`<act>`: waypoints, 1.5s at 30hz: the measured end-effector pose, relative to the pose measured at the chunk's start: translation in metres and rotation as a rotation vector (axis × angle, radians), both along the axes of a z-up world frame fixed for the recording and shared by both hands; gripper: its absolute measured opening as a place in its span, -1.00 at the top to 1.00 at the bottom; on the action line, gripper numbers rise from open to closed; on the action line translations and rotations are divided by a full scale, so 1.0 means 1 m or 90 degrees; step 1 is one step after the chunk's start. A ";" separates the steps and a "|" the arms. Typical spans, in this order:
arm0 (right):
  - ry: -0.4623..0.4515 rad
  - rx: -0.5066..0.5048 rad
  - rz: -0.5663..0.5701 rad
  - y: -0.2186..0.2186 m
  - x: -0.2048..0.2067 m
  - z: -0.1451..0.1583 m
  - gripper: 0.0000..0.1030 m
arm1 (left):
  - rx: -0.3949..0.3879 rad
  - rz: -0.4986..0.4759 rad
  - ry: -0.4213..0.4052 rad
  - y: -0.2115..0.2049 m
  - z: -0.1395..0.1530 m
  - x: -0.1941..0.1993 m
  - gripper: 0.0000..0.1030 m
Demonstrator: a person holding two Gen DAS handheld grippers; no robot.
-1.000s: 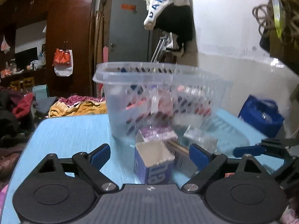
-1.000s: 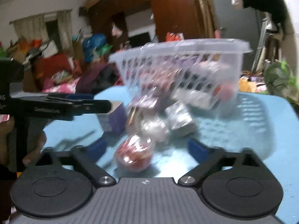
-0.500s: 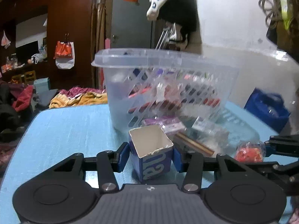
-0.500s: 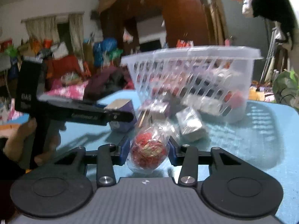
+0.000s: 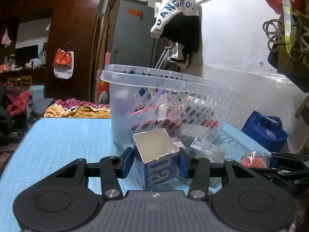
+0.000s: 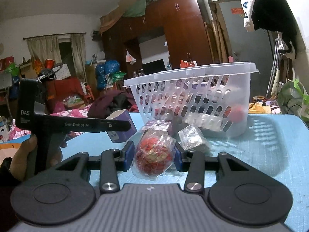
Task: Organize objects
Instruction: 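Grasp the open white-and-blue box with the left tool while the right grasps another red ball in plastic, then carry both items into the white basket and open both tools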
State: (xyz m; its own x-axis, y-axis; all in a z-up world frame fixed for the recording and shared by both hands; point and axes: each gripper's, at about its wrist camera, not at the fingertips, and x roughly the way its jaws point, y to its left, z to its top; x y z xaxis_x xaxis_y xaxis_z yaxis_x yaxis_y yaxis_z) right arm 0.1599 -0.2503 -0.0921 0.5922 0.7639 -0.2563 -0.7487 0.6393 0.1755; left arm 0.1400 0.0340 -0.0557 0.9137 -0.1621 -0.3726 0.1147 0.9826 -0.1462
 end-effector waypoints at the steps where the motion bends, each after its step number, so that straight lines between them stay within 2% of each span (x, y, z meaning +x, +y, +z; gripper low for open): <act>1: 0.001 0.000 0.000 0.000 0.000 0.000 0.12 | -0.001 0.000 0.000 0.000 0.000 0.000 -0.01; 7: -0.006 0.002 -0.006 0.000 -0.003 0.000 0.12 | -0.009 0.013 -0.006 0.001 0.000 0.000 -0.01; 15: -0.038 0.025 -0.034 -0.005 -0.010 0.002 0.12 | -0.036 0.025 -0.040 0.008 0.004 -0.007 -0.01; 18: -0.052 0.042 -0.039 -0.010 -0.009 0.011 0.12 | -0.059 0.029 -0.073 0.007 0.022 -0.010 -0.01; 20: -0.061 0.062 -0.051 -0.014 -0.006 0.029 0.11 | -0.068 0.024 -0.102 0.006 0.044 -0.009 -0.01; 22: -0.082 0.061 -0.069 -0.013 0.005 0.057 0.11 | -0.049 0.018 -0.124 -0.001 0.072 0.004 -0.01; 26: -0.129 0.020 -0.098 0.008 0.052 0.109 0.12 | -0.025 0.012 -0.109 -0.011 0.112 0.061 -0.01; 29: -0.121 -0.013 -0.113 0.026 0.094 0.126 0.11 | -0.023 0.024 -0.068 -0.012 0.119 0.103 -0.01; 30: -0.113 -0.027 -0.119 0.032 0.105 0.127 0.11 | -0.034 0.019 -0.061 -0.010 0.118 0.112 -0.02; 32: -0.104 -0.058 -0.120 0.041 0.118 0.124 0.09 | -0.018 0.014 -0.049 -0.014 0.114 0.127 -0.10; 33: -0.101 -0.077 -0.117 0.047 0.125 0.121 0.01 | -0.006 0.018 -0.037 -0.017 0.111 0.135 -0.29; 34: -0.101 -0.093 -0.119 0.050 0.127 0.117 -0.22 | -0.003 0.021 -0.031 -0.017 0.108 0.139 -0.38; 35: -0.109 -0.097 -0.131 0.050 0.125 0.115 -0.34 | -0.003 0.021 -0.027 -0.017 0.107 0.140 -0.43; 36: -0.120 -0.092 -0.142 0.048 0.119 0.114 -0.61 | -0.005 0.012 -0.031 -0.016 0.107 0.135 -0.43; 37: -0.125 -0.080 -0.142 0.043 0.111 0.113 -0.73 | -0.006 0.003 -0.044 -0.016 0.108 0.126 -0.44; 40: -0.146 -0.033 -0.115 0.020 0.078 0.109 -0.77 | 0.003 -0.013 -0.086 -0.014 0.109 0.086 -0.49; 42: -0.148 -0.041 -0.089 0.011 0.051 0.096 -0.86 | 0.009 -0.034 -0.096 -0.016 0.103 0.055 -0.61; 44: -0.130 -0.074 -0.075 0.009 0.036 0.075 -0.83 | 0.008 -0.038 -0.076 -0.019 0.085 0.032 -0.68; 45: -0.117 -0.086 -0.072 0.009 0.033 0.063 -0.56 | 0.009 -0.037 -0.063 -0.021 0.078 0.028 -0.68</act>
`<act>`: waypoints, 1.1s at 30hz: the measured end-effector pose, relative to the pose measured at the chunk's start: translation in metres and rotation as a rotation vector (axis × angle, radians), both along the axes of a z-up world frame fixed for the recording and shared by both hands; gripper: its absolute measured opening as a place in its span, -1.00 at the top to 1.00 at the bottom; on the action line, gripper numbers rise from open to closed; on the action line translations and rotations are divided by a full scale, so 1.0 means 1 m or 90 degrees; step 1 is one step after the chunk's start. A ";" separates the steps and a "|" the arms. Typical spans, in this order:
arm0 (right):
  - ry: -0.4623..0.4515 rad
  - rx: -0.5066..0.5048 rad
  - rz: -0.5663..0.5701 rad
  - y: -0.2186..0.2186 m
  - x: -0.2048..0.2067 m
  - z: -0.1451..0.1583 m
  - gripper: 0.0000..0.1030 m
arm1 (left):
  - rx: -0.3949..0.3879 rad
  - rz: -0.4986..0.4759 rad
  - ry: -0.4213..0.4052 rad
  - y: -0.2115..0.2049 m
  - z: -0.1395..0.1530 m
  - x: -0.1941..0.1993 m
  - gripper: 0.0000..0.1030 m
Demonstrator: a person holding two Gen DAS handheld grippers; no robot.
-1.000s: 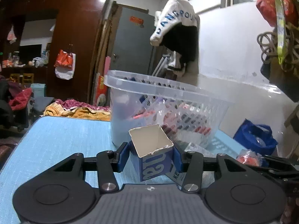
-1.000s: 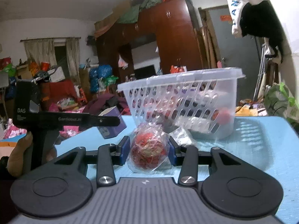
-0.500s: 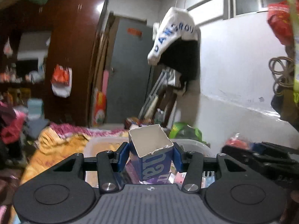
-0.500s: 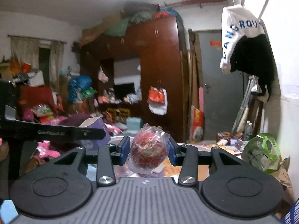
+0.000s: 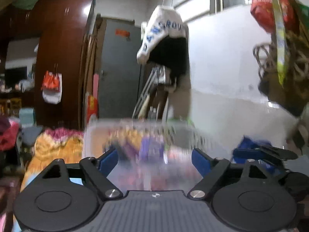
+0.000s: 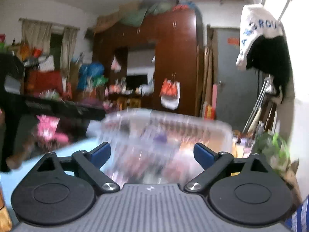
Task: Organize objects
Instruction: 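Carry both items into the white basket and open both tools, then grasp the white KENT pack with the left tool while the right grasps the clear-wrapped silver packet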
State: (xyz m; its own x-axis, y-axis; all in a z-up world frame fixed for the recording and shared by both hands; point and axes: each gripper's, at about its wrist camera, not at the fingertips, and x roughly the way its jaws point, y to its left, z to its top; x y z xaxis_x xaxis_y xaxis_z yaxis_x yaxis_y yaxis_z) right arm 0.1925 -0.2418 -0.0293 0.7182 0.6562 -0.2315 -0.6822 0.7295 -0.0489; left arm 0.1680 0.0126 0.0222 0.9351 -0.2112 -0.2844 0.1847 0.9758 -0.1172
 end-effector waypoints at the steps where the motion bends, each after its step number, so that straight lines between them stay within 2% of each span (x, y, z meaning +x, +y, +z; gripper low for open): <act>1: 0.026 -0.009 -0.002 0.001 0.002 -0.009 0.08 | -0.002 0.007 0.014 -0.002 -0.011 -0.004 -0.68; 2: 0.067 -0.019 -0.001 0.002 0.007 -0.020 0.34 | -0.005 0.016 0.031 -0.004 -0.020 -0.006 -0.68; 3: 0.115 -0.024 0.006 0.004 0.015 -0.031 0.40 | -0.003 0.021 0.054 -0.007 -0.031 -0.003 -0.68; 6: 0.168 -0.056 -0.001 0.013 0.033 -0.047 0.39 | -0.005 0.026 0.100 -0.013 -0.051 0.003 -0.62; 10: 0.185 -0.075 0.015 0.026 0.041 -0.046 0.21 | -0.015 0.021 0.134 -0.017 -0.070 0.007 -0.62; 15: 0.210 -0.060 0.028 0.018 0.041 -0.051 0.21 | -0.027 0.028 0.164 -0.015 -0.084 0.012 -0.61; 17: 0.228 -0.039 0.032 0.013 0.046 -0.053 0.19 | -0.023 0.024 0.161 -0.018 -0.083 0.011 -0.59; 19: 0.250 -0.030 0.021 0.010 0.054 -0.054 -0.06 | -0.006 0.019 0.163 -0.025 -0.085 0.011 -0.59; 23: 0.256 -0.023 0.022 0.012 0.056 -0.057 -0.06 | 0.005 0.036 0.162 -0.024 -0.086 0.010 -0.60; 25: 0.258 -0.023 0.033 0.011 0.054 -0.057 -0.03 | -0.013 0.048 0.174 -0.015 -0.087 0.009 -0.52; 27: 0.254 -0.030 0.045 0.011 0.050 -0.057 -0.01 | -0.022 0.042 0.182 -0.009 -0.087 0.008 -0.12; 28: 0.251 -0.033 0.046 0.010 0.048 -0.057 0.01 | -0.015 0.046 0.193 -0.008 -0.088 0.007 -0.02; 32: 0.249 -0.026 0.041 0.004 0.040 -0.057 0.04 | -0.009 0.028 0.200 -0.006 -0.089 0.005 -0.01; 33: 0.245 -0.024 0.037 0.001 0.036 -0.057 0.04 | 0.002 0.025 0.201 -0.008 -0.088 0.006 -0.07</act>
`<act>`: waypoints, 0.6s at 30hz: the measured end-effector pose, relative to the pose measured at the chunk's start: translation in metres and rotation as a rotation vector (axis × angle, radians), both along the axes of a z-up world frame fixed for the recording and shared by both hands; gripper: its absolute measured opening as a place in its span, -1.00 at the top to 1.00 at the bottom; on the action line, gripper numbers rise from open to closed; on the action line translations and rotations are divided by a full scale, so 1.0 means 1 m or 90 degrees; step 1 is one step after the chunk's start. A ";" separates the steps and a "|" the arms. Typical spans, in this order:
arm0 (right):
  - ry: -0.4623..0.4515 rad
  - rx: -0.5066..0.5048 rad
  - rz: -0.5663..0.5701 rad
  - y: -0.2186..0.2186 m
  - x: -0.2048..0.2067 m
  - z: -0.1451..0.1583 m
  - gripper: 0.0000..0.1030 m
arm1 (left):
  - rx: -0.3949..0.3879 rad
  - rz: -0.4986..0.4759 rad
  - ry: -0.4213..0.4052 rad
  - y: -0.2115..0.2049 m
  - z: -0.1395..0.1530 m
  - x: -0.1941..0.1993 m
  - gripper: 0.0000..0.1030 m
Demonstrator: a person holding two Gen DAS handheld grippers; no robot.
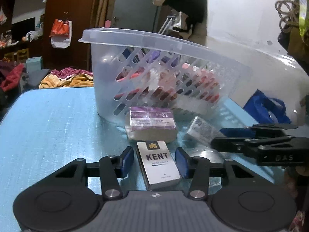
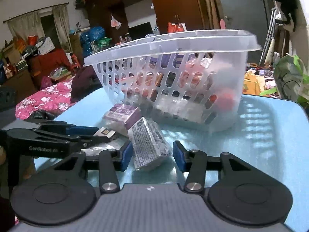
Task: Organize objects
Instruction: 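Grasp the white KENT pack with the left tool while the right grasps the clear-wrapped silver packet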
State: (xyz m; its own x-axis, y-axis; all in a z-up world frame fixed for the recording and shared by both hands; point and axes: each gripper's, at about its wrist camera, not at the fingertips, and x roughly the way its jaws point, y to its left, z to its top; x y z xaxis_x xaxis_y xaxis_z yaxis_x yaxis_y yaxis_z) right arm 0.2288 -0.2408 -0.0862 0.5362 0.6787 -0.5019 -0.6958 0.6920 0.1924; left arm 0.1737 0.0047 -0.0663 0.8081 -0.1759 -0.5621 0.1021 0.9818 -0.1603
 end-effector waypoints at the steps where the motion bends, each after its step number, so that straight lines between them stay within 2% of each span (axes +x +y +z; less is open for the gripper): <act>1: -0.004 -0.001 -0.004 -0.003 -0.004 0.000 0.04 | 0.009 -0.006 0.000 -0.002 0.000 0.000 -0.12; 3: -0.012 -0.003 -0.014 -0.008 -0.012 0.001 0.04 | 0.031 -0.019 0.002 -0.010 0.000 0.001 -0.32; 6: -0.021 0.004 -0.022 -0.014 -0.022 0.002 0.04 | 0.095 -0.013 0.007 -0.028 0.000 0.001 -0.32; 7: -0.023 0.003 -0.025 -0.014 -0.024 0.002 0.04 | 0.100 -0.009 0.006 -0.030 0.000 0.000 -0.25; 8: -0.026 -0.003 -0.028 -0.013 -0.025 0.000 0.04 | 0.109 -0.005 0.001 -0.032 0.000 -0.002 0.13; 9: -0.026 -0.011 -0.031 -0.013 -0.025 -0.003 0.05 | 0.110 0.000 -0.005 -0.031 0.000 -0.005 0.17; 11: -0.020 0.005 -0.031 -0.015 -0.026 -0.006 0.05 | 0.077 0.003 -0.024 -0.024 0.002 -0.010 0.17; 13: -0.034 0.008 -0.040 -0.016 -0.028 -0.005 0.06 | 0.025 -0.001 -0.066 -0.014 0.006 -0.021 0.18; 15: -0.043 0.009 -0.044 -0.016 -0.029 -0.004 0.07 | 0.015 -0.002 -0.097 -0.011 0.007 -0.029 0.18; 18: -0.057 0.006 -0.044 -0.014 -0.033 -0.003 0.08 | 0.012 -0.011 -0.109 -0.012 0.008 -0.032 0.18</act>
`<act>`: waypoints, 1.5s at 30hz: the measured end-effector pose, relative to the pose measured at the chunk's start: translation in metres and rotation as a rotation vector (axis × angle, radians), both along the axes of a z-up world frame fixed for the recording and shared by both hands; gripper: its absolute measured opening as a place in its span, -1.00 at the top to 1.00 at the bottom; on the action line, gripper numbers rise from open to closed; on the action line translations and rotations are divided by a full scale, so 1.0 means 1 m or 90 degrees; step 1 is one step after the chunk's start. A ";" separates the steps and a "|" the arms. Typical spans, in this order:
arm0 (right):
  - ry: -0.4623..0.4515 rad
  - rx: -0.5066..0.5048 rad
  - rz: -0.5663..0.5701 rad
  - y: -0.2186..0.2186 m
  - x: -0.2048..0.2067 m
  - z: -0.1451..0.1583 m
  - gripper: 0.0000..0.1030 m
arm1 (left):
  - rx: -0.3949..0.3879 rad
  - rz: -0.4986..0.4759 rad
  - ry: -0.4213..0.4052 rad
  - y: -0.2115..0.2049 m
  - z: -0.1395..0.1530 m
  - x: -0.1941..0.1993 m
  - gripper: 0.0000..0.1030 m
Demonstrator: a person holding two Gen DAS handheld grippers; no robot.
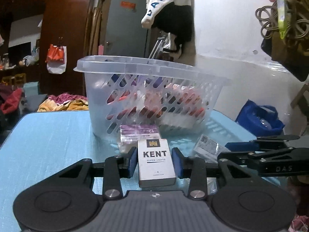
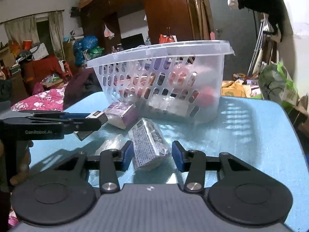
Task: Organize objects
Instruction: 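Grasp the white KENT pack with the left tool while the right grasps the clear-wrapped silver packet, then carry both items into the white basket and open both tools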
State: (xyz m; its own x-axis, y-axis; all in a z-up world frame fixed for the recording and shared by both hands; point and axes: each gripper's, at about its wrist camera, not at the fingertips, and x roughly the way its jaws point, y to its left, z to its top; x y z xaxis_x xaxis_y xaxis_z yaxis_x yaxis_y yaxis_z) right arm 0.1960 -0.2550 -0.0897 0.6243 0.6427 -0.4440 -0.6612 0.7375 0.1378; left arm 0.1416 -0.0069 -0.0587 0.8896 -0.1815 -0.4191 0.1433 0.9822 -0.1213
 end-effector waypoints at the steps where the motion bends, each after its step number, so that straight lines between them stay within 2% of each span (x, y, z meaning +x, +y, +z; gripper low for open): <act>1: -0.009 -0.004 -0.004 0.001 -0.001 0.001 0.09 | 0.000 0.003 -0.002 0.000 0.000 0.000 0.18; 4: -0.043 -0.012 -0.015 0.002 -0.008 0.003 0.10 | -0.010 0.002 -0.002 0.001 0.000 0.001 0.18; 7: -0.046 -0.007 -0.013 0.002 -0.010 0.003 0.12 | -0.015 0.000 -0.006 0.003 0.000 0.000 0.18; 9: -0.047 -0.006 -0.015 0.001 -0.010 0.004 0.37 | -0.016 0.000 -0.010 0.005 0.000 0.000 0.18; 10: -0.048 -0.004 -0.017 0.000 -0.011 0.004 0.56 | -0.018 -0.001 -0.015 0.005 0.001 -0.001 0.18; 11: -0.051 0.001 -0.018 -0.001 -0.012 0.005 0.63 | -0.018 -0.003 -0.016 0.005 0.001 -0.002 0.18; 15: -0.048 -0.003 -0.015 0.000 -0.011 0.008 0.59 | -0.018 -0.003 -0.010 0.004 0.001 0.000 0.18; 18: -0.019 -0.018 0.002 0.006 -0.006 0.005 0.11 | -0.016 -0.003 -0.008 0.004 0.001 0.000 0.17; 21: -0.013 -0.046 0.013 0.016 -0.005 0.001 0.10 | -0.017 -0.003 -0.006 0.005 0.000 0.000 0.17; 27: -0.015 -0.062 0.016 0.022 -0.004 0.003 0.12 | -0.019 -0.008 -0.001 0.005 -0.001 0.001 0.17; 29: -0.006 -0.067 0.021 0.023 0.001 0.004 0.09 | -0.016 -0.008 -0.001 0.004 -0.001 0.000 0.17; 30: 0.007 -0.081 0.023 0.025 0.004 0.004 -0.01 | -0.017 -0.008 -0.002 0.004 -0.001 0.000 0.17; 34: 0.025 -0.094 0.028 0.030 0.011 0.001 0.03 | -0.021 -0.010 -0.001 0.005 -0.001 0.001 0.17; 38: -0.014 -0.074 0.005 0.025 0.003 0.007 0.05 | -0.030 -0.010 -0.012 0.008 -0.001 -0.002 0.17; 41: -0.047 -0.042 -0.007 0.013 -0.011 0.019 0.06 | -0.053 -0.009 -0.045 0.013 0.005 -0.010 0.17; 45: -0.108 0.003 -0.011 0.004 -0.032 0.053 0.06 | -0.072 -0.024 -0.089 0.015 0.034 -0.012 0.17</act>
State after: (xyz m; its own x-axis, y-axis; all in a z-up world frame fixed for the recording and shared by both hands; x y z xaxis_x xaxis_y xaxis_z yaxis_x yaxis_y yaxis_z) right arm 0.1642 -0.2513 -0.0368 0.7007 0.6333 -0.3284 -0.6628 0.7482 0.0286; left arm 0.1294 0.0084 -0.0243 0.9296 -0.2546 -0.2667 0.2030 0.9572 -0.2063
